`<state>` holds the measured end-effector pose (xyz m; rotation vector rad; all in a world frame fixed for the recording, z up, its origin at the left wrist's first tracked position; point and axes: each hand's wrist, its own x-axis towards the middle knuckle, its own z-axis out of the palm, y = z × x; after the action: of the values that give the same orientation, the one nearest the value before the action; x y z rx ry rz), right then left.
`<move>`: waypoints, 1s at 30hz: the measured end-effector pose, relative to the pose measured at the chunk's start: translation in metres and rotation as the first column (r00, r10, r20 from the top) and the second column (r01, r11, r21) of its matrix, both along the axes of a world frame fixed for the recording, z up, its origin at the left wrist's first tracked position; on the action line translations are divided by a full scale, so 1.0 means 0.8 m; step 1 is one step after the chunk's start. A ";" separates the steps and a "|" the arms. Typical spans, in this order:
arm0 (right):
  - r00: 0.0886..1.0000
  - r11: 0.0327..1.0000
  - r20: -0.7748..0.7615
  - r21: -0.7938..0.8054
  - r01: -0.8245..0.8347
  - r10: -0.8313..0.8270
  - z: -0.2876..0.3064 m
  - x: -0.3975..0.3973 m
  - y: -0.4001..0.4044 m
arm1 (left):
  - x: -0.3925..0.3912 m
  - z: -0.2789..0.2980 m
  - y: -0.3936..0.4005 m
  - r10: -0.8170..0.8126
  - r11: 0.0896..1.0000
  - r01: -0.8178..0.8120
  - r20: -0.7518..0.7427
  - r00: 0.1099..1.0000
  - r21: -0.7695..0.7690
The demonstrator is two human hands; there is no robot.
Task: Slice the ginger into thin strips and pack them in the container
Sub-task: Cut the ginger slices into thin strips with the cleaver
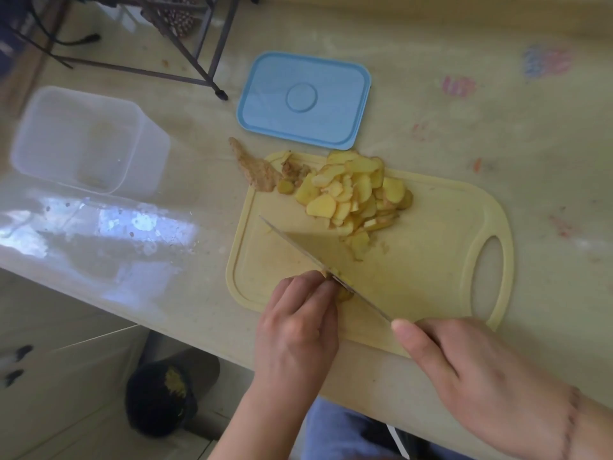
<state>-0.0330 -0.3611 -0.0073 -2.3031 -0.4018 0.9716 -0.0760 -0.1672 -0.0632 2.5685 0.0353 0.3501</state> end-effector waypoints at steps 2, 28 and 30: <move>1.000 1.000 -0.004 -0.002 0.007 -0.007 0.007 -0.003 -0.001 | 0.000 0.002 -0.002 0.006 1.000 -0.006 -0.008 1.000 0.010; 1.000 1.000 -0.013 -0.018 0.016 -0.017 0.000 -0.008 -0.001 | 0.001 -0.004 0.001 0.007 1.000 -0.007 0.007 1.000 0.005; 1.000 1.000 -0.005 -0.005 0.011 -0.011 -0.003 -0.006 0.001 | 0.001 -0.005 0.001 0.006 1.000 -0.006 0.009 1.000 0.003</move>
<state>-0.0378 -0.3600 -0.0093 -2.3043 -0.3846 0.9733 -0.0755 -0.1662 -0.0672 2.5703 0.0398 0.3637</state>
